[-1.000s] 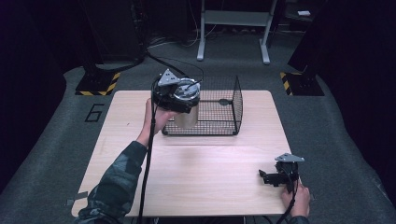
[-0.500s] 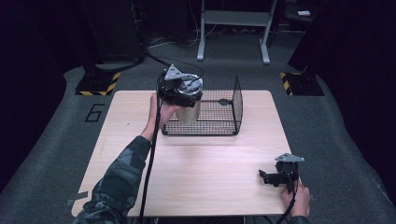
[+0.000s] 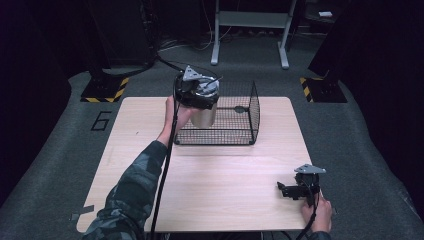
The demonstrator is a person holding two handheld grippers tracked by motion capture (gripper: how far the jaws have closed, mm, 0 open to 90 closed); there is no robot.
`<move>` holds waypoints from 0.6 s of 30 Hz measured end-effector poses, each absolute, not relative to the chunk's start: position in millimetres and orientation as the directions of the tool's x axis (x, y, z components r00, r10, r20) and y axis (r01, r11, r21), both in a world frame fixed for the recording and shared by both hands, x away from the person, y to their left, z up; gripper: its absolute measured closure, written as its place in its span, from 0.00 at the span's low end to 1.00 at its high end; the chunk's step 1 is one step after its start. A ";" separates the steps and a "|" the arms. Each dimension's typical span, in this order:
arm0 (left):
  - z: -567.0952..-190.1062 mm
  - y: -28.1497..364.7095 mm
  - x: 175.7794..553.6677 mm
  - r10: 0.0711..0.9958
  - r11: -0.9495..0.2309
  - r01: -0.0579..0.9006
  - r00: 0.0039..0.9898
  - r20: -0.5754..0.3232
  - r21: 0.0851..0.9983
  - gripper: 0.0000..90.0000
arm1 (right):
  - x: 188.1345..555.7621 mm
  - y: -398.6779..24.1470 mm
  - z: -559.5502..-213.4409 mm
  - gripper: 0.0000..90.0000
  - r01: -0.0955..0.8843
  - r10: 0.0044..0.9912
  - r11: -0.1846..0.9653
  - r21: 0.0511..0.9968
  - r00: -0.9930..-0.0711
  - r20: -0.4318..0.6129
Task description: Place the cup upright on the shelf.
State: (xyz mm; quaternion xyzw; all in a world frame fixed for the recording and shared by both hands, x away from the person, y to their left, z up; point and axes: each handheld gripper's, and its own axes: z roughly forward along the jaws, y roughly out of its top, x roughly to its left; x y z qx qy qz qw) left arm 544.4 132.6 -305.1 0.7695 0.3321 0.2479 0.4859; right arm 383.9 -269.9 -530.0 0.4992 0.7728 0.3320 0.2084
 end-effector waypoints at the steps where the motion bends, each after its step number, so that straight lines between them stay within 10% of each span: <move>1: -305.7 131.7 545.9 0.754 -0.309 0.270 0.654 0.062 0.912 0.04 | 384.1 -270.2 -530.0 0.00 0.632 0.909 0.283 0.722 -0.417 0.008; 18: -325.3 124.0 577.6 0.804 -0.301 0.340 0.592 0.045 0.891 0.04 | 383.8 -270.3 -529.7 0.00 0.635 0.909 0.285 0.718 -0.418 0.009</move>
